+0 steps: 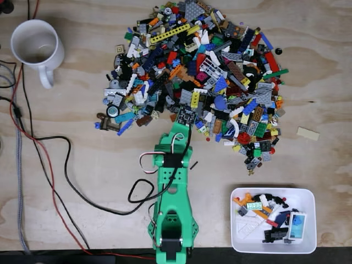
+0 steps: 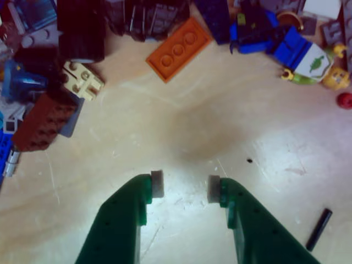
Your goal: Find the closest Lego and put it in the bin.
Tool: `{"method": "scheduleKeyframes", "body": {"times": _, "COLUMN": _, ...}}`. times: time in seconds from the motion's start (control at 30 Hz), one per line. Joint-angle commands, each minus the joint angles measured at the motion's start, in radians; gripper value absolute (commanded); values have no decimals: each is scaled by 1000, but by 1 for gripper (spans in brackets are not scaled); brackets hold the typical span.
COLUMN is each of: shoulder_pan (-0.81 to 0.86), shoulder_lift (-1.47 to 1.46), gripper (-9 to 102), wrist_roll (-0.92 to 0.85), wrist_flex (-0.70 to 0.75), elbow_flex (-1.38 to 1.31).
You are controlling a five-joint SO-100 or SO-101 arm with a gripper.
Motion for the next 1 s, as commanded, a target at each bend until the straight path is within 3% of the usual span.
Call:
{"method": "scheduleKeyframes", "body": {"times": 0.0, "shoulder_pan": 52, "shoulder_lift": -172, "gripper": 15, "wrist_roll": -29, "wrist_flex": -54, "elbow_flex": -230}}
{"method": "scheduleKeyframes", "body": {"times": 0.47, "shoulder_pan": 216, "shoulder_lift": -508, "gripper": 17, "wrist_roll": -173, "wrist_flex": -120, "elbow_flex": -463}}
{"method": "scheduleKeyframes", "body": {"times": 0.97, "shoulder_pan": 225, "shoulder_lift": -601, "gripper": 22, "wrist_roll": -272, "wrist_flex": -80, "elbow_flex": -494}}
